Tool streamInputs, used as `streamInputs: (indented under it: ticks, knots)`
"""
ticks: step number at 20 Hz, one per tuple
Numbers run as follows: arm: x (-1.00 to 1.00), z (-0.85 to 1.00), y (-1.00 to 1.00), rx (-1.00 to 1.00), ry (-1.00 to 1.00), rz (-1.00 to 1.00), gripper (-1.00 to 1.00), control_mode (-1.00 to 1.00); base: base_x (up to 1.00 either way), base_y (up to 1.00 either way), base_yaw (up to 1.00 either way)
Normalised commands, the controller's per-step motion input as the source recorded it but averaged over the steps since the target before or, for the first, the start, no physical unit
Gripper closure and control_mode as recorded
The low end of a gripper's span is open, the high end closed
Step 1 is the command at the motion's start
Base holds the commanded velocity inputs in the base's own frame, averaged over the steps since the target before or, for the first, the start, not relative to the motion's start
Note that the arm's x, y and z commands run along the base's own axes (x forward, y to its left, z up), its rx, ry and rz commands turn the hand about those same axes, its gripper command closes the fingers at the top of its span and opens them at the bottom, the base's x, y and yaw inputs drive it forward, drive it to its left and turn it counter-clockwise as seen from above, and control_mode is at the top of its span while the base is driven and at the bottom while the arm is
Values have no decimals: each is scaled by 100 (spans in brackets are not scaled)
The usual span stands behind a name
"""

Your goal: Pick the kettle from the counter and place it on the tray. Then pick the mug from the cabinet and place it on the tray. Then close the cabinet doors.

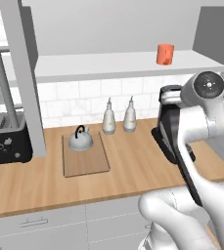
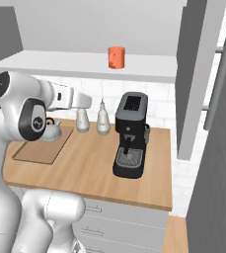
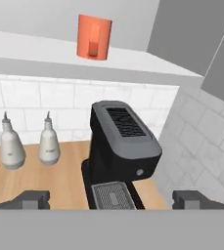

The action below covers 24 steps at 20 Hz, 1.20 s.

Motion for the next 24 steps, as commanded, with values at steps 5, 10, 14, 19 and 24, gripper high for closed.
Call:
streamInputs:
  ticks: [5, 10, 14, 19, 24]
  knots:
    - [5, 44, -6, 0, -2, -1, -100, -100, 0, 0, 0]
    - [3, 54, -7, 0, -6, 0, -100, -100, 0, 0, 0]
    - [16, 43, -2, 0, -5, 0, -100, -100, 0, 0, 0]
    - [35, 30, 0, 0, 0, 0, -100, -100, 0, 0, 0]
    - [64, 3, 20, 0, 0, 0, -100, -100, 0, 0, 0]
